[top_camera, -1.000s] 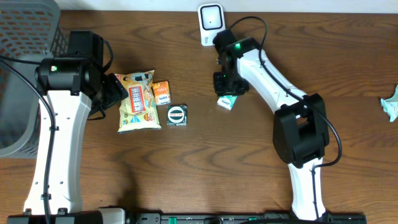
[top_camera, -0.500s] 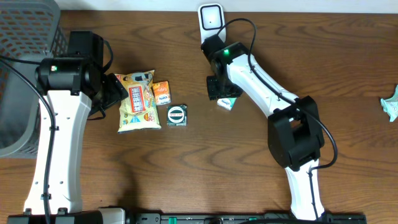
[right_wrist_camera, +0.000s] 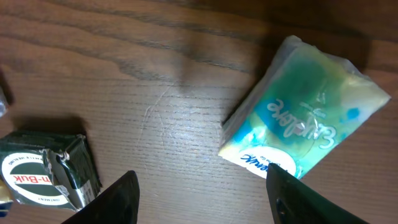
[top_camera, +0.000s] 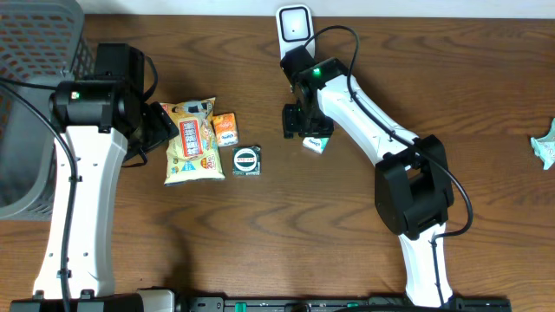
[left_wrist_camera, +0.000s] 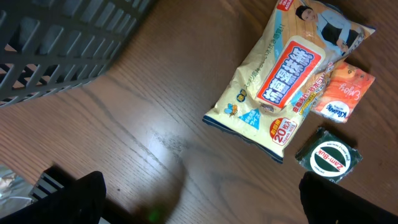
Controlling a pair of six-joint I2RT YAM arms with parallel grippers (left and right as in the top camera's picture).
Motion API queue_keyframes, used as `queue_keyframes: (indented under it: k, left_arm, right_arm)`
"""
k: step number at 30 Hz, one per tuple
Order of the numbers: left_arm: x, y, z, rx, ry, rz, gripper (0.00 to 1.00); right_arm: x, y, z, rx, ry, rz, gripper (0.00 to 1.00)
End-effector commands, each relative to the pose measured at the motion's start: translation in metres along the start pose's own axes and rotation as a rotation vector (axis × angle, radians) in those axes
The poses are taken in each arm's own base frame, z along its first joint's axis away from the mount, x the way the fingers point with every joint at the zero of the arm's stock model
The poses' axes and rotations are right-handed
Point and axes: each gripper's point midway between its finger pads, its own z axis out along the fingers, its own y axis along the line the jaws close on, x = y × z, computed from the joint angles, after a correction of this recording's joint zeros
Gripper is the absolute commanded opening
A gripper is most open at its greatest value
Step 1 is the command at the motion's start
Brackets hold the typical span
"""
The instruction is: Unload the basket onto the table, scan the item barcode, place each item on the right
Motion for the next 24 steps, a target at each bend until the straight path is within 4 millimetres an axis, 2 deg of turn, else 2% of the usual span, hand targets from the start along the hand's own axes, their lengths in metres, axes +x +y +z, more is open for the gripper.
queue_keyframes:
  k: [1,3,6,14,24]
  left_arm:
    - [-0.001,0.003,0.000,-0.011,-0.002,-0.008,0.98]
    - [-0.001,0.003,0.000,-0.011,-0.002,-0.008,0.98]
    - [-0.001,0.003,0.000,-0.011,-0.002,-0.008,0.98]
    - [-0.001,0.003,0.000,-0.011,-0.002,-0.008,0.98]
    - [-0.001,0.003,0.000,-0.011,-0.002,-0.008,0.98]
  right_arm:
    - [-0.006,0.000,-0.021,0.041,-0.075,0.080,0.59]
    - [-0.007,-0.005,-0.022,0.085,-0.097,0.098,0.61]
    - [-0.008,-0.001,-0.022,0.086,-0.106,0.081,0.64]
    - [-0.006,0.001,-0.021,0.086,-0.106,0.084,0.52]
    - [0.002,-0.009,-0.014,0.279,-0.193,0.082,0.57]
